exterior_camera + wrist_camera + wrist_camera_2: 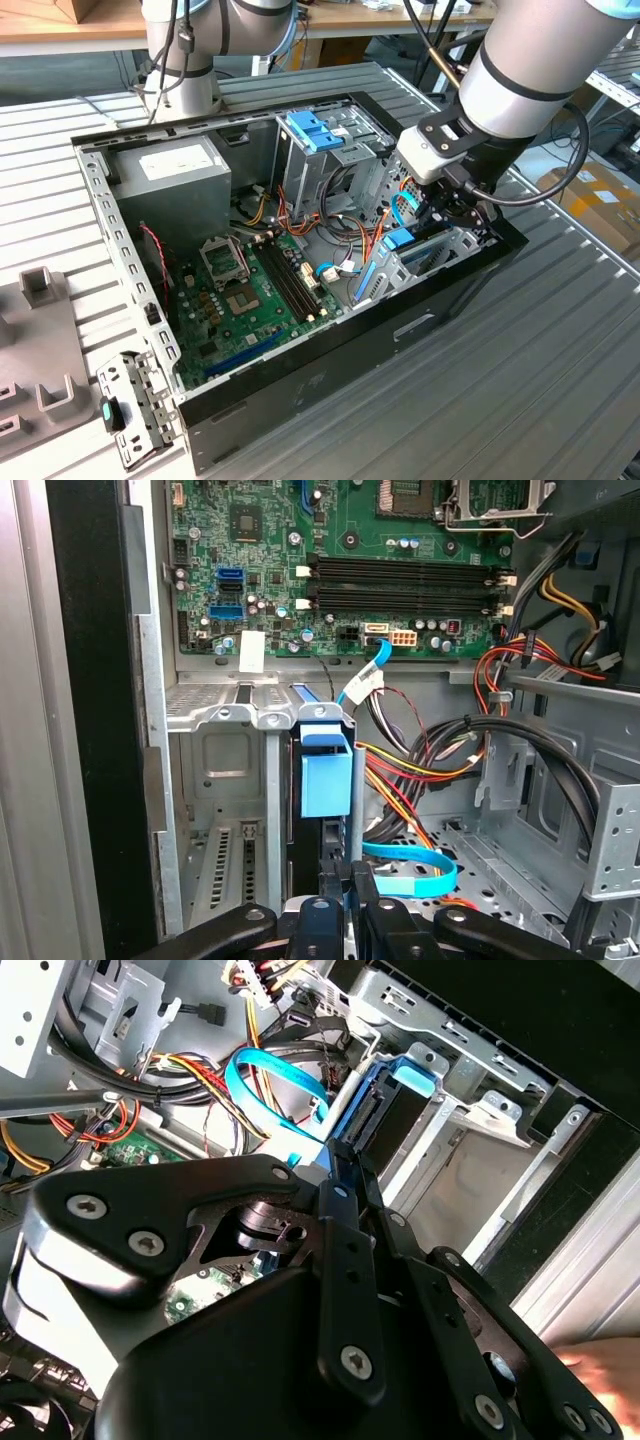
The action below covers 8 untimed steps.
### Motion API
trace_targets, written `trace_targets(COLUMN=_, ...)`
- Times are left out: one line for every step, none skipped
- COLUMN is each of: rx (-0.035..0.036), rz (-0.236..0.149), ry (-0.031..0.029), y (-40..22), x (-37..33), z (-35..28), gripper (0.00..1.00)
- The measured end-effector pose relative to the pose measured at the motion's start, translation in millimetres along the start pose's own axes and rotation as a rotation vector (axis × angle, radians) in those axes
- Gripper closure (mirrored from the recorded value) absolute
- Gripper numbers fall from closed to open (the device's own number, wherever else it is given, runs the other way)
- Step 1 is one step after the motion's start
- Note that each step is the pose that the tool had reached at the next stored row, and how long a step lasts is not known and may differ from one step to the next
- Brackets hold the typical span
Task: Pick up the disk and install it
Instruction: 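Insert the first disk wire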
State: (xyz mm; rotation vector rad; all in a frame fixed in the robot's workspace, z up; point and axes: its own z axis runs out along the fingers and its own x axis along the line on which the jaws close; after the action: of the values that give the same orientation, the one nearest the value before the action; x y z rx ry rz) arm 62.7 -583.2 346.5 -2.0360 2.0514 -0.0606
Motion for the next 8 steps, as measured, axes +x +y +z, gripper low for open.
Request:
trace_targets(rx=0.0, rz=0.0, ry=-0.0001, y=0.0, x=0.0, z=0.1, gripper=0.84)
trace_targets(rx=0.0, rz=0.0, ry=-0.0001, y=0.1, x=0.0, z=0.2, gripper=0.84)
trace_targets(rx=0.0001, rz=0.0, ry=-0.0005, y=0.1, x=0.0, z=0.7, gripper=0.84)
trace_targets(rx=0.0001, rz=0.0, ry=-0.0005, y=0.3, x=0.1, z=1.3, gripper=0.84)
trace_targets(rx=0.0, rz=0.0, ry=-0.0001, y=0.3, x=0.2, z=1.5, gripper=0.84)
trace_targets(rx=0.0, rz=0.0, ry=0.0, y=0.3, x=0.2, z=1.5, gripper=0.84)
trace_targets(rx=0.0, rz=0.0, ry=-0.0001, y=0.4, x=0.2, z=1.6, gripper=0.84)
trace_targets(rx=0.0, rz=0.0, ry=-0.0002, y=0.7, x=0.2, z=1.6, gripper=0.84)
